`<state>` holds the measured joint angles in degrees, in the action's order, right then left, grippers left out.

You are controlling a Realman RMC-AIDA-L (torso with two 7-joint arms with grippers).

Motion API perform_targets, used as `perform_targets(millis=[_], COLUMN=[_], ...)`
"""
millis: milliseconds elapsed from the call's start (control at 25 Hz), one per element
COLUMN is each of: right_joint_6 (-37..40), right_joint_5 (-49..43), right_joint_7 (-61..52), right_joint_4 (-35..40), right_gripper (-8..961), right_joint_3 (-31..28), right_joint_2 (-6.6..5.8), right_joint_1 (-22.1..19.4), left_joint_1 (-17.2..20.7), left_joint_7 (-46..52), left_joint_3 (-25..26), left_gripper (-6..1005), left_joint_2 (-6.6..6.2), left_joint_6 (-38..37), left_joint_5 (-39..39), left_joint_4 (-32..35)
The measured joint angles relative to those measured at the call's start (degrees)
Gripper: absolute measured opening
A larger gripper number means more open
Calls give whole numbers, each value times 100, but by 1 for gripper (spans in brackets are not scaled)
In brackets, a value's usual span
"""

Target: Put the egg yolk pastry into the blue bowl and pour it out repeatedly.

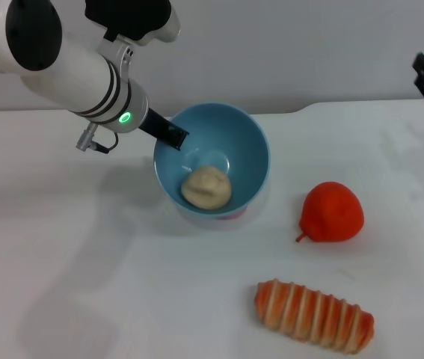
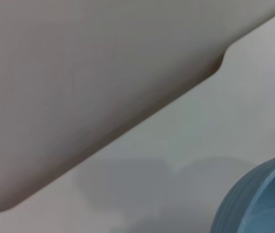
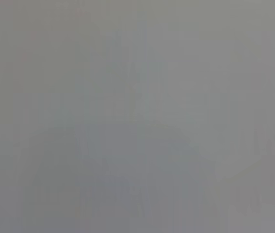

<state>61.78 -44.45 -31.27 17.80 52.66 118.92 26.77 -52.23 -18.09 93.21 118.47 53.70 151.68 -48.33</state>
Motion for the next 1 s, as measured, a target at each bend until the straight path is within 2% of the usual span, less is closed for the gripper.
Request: perform_targets(millis=[160,320,560,760,1000], right_joint_6=[92,365,535,504,533], right_joint_5=[396,1042,1104,1087,1062], right_joint_7=[-35,398,655,656,661], right_joint_4=[-273,-877,-1379,-1548,-1622], right_gripper=[502,502,502,502,502], right_joint_3=[-87,-106,-107,-210,-352], right_joint_2=[25,30,27,28,20], right_joint_1=[-179,-225,-338,-456,-661], left_joint_1=[18,60,123,479,907], left_joint_7=[-2,-2,16,41,1], left_joint_3=[-184,-374,-717,-1549,-1800], left_gripper=[-1,0,0,-1,-1], left_joint_2=[1,-8,1,1,-14], left_joint_6=[-249,-479,-1043,-2047,-3090], left_joint_5=[-81,-156,-175,-169,-150], left_joint_4=[-11,-101,-460,-1199,-1825])
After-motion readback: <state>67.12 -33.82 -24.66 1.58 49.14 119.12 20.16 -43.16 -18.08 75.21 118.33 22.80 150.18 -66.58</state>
